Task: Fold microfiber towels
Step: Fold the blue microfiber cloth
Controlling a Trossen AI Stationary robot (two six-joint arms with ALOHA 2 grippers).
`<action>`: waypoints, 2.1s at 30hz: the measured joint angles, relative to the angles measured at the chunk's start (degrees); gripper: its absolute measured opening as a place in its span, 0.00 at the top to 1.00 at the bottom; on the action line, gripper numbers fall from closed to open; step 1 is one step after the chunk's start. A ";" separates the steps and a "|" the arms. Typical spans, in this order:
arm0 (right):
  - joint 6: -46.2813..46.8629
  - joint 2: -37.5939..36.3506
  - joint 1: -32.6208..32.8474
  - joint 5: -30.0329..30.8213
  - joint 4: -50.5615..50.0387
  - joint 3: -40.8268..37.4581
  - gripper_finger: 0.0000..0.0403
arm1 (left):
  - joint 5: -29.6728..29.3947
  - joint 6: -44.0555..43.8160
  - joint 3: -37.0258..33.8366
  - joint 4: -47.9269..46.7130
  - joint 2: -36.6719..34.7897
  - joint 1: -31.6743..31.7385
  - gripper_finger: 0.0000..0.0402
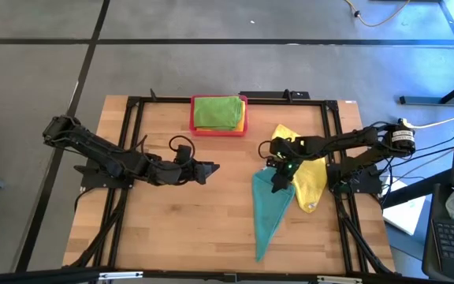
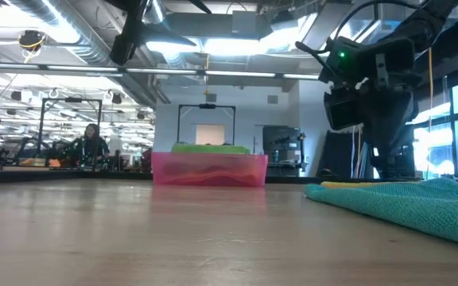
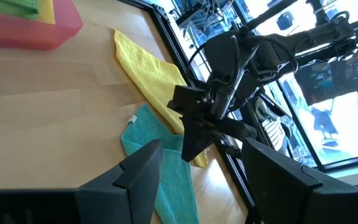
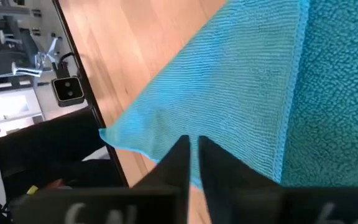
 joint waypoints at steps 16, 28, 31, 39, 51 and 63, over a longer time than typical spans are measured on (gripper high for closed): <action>4.24 0.00 0.00 0.28 9.68 0.00 0.98 | -0.41 -1.44 0.00 -0.03 0.00 0.04 0.47; 4.17 0.00 0.00 0.30 13.91 -0.02 0.99 | -0.44 -3.81 0.00 -0.06 -0.01 0.04 0.47; 5.46 0.00 0.00 0.30 16.49 -0.02 0.99 | -0.83 -4.33 0.00 -0.03 0.00 0.04 0.47; 13.97 0.00 -0.02 1.45 28.28 -0.02 0.99 | -1.51 -4.55 0.00 -0.03 0.00 0.04 0.47; -1.80 0.00 -2.91 7.59 1.59 -0.04 0.82 | -1.53 -3.93 0.00 -0.03 0.00 -0.24 0.47; -8.03 0.00 -2.44 3.46 -8.60 -0.04 0.67 | -0.85 -2.16 0.00 -0.03 0.00 -0.28 0.47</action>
